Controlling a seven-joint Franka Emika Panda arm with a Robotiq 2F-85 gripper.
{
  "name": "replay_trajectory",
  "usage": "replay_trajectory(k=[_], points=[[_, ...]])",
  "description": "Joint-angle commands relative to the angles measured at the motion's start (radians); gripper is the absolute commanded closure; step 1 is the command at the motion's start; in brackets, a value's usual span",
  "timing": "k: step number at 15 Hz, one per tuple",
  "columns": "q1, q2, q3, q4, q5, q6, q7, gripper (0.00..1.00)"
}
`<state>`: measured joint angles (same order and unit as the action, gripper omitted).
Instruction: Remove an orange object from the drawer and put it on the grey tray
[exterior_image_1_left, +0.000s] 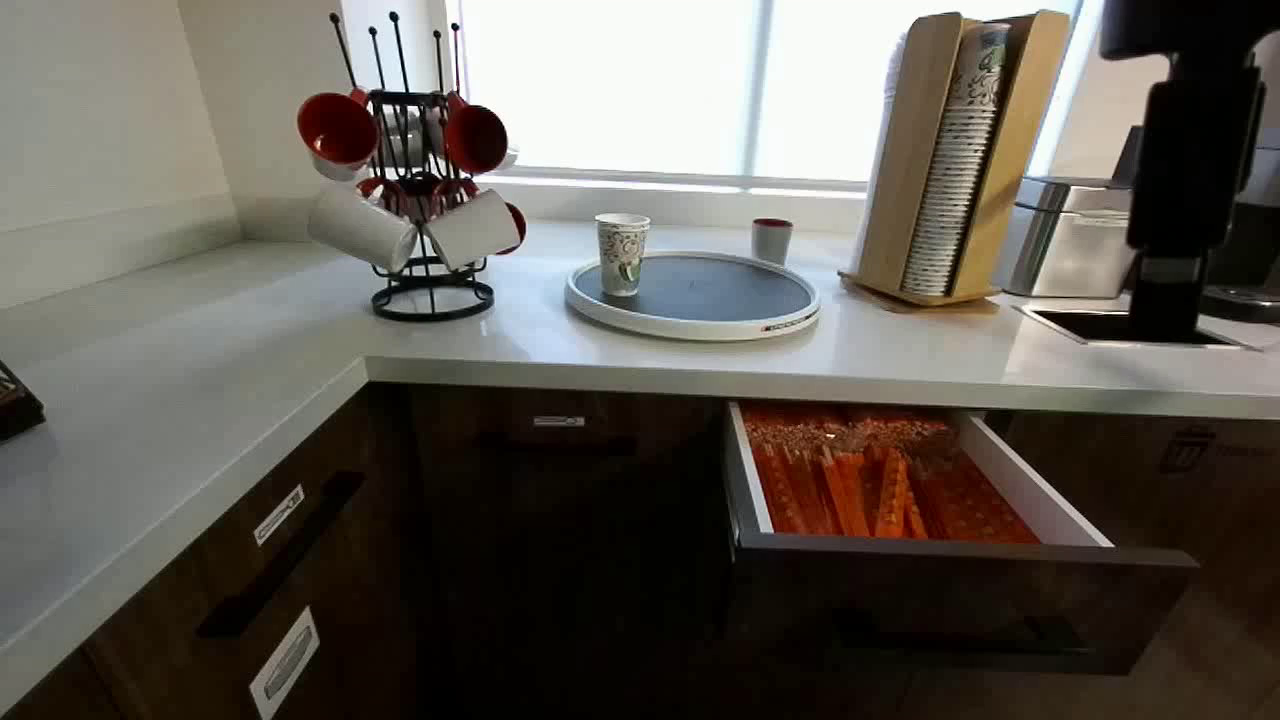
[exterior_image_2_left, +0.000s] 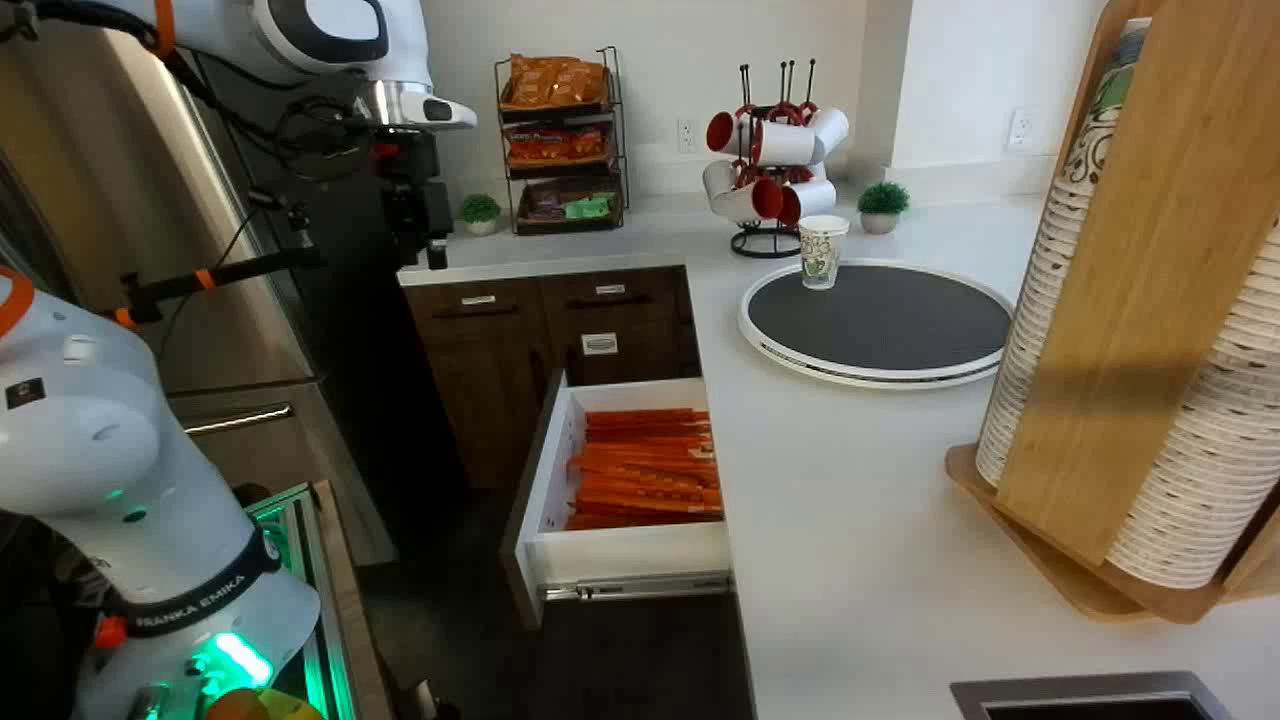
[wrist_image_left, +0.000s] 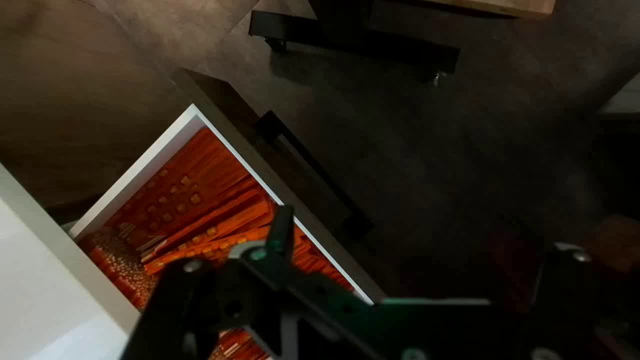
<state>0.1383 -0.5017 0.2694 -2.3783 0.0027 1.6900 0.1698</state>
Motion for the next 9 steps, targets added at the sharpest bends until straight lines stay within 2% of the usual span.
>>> replay_trajectory(k=[1, 6, 9], points=[[0.017, 0.003, -0.014, 0.002, -0.006, -0.002, 0.007, 0.00], [0.017, 0.003, -0.014, 0.002, -0.006, -0.002, 0.007, 0.00], [-0.040, 0.134, -0.024, 0.040, 0.031, 0.069, 0.162, 0.00]])
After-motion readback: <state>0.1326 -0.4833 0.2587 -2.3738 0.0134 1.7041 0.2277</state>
